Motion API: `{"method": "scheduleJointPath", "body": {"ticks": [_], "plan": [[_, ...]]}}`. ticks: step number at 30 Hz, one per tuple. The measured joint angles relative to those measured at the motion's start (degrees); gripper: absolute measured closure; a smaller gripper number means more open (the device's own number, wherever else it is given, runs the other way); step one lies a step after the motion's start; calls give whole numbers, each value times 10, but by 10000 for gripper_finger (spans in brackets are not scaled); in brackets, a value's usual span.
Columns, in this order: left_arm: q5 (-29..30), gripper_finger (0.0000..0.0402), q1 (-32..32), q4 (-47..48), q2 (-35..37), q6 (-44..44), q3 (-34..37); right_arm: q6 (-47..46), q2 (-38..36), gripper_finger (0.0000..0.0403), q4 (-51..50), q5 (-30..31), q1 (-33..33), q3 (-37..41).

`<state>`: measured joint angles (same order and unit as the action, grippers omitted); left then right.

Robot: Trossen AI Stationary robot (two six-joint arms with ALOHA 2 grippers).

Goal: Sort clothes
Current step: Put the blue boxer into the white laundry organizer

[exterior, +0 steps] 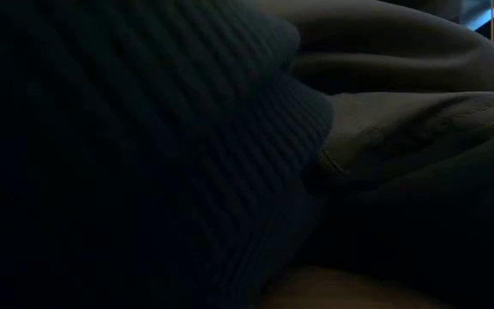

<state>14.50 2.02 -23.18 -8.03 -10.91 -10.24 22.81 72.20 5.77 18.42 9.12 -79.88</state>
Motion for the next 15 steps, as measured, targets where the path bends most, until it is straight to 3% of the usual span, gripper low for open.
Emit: {"method": "scheduleJointPath", "body": {"ticks": [11, 15], "plan": [[0, 402, 0, 1, 0, -2, 0, -5, 111, 380, -10, -15, 42, -25], [0, 402, 0, 2, 0, -2, 0, -6, 139, 375, -24, 14, 41, -25]]}}
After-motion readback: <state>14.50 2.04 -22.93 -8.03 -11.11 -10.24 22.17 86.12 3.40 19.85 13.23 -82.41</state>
